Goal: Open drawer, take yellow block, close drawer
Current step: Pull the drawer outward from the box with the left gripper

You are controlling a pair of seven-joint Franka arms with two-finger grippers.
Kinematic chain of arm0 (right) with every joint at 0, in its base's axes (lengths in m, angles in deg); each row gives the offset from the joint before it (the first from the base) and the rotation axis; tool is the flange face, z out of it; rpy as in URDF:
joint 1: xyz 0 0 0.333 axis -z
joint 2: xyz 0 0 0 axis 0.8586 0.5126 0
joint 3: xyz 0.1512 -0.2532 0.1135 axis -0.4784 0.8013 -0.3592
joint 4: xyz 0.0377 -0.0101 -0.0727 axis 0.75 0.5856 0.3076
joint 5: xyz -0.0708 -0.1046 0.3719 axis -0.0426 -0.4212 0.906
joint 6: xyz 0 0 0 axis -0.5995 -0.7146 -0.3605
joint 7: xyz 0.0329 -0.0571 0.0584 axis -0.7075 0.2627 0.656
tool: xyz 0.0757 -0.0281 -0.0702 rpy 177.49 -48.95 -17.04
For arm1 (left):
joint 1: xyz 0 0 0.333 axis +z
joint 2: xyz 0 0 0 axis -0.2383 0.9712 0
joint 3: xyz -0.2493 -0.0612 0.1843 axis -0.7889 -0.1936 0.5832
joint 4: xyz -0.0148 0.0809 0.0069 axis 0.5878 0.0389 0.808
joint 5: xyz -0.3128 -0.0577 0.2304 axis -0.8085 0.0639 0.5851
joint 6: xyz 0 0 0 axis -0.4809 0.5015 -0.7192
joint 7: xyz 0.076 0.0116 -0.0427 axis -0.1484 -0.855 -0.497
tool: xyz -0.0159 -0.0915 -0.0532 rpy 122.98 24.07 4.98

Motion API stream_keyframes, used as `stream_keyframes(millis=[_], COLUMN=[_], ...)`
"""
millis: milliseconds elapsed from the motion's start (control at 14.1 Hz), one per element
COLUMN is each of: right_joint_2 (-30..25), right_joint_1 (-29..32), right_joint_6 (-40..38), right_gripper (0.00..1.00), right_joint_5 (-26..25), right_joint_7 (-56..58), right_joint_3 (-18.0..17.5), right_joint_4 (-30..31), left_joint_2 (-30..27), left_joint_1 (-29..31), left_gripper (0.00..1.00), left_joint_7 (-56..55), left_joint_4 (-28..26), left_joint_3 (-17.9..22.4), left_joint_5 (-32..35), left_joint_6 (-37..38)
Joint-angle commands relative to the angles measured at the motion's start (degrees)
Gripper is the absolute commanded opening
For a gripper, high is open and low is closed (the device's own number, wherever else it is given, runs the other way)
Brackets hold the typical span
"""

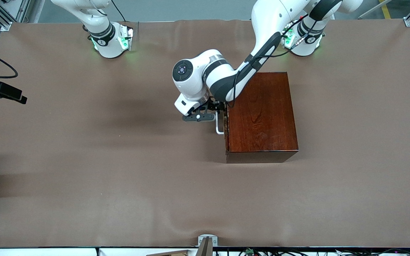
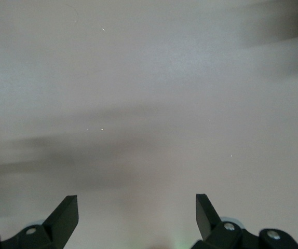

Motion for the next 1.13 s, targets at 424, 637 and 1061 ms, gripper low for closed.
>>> stream_keyframes(millis=[424,637,1061], right_joint_2=[0.90,1.25,2.82], right_joint_1=[0.14,0.06,-0.99], right_joint_6=[0.67,0.94,1.02], right_gripper=[1.00,1.00,1.00], right_joint_5=[0.25,0.33,0.42], right_joint_7=[-0.79,-0.79,-0.79], right_joint_3=[-0.28,-0.28,-0.37], right_joint_4=[-0.80,-0.80,-0.88], left_joint_2=[0.49,0.58,0.75], left_joint_1=[-0.81,-0.81,-1.86], left_gripper=[1.00,1.00,1.00], left_joint_7=[-1.32,-1.32,-1.50], left_joint_4=[1.70,1.61,1.61], left_joint_3=[0.06,-0.02,-0.02], left_joint_5=[0.98,0.98,0.90], left_joint_6=[-2.84,-5.57,-9.79])
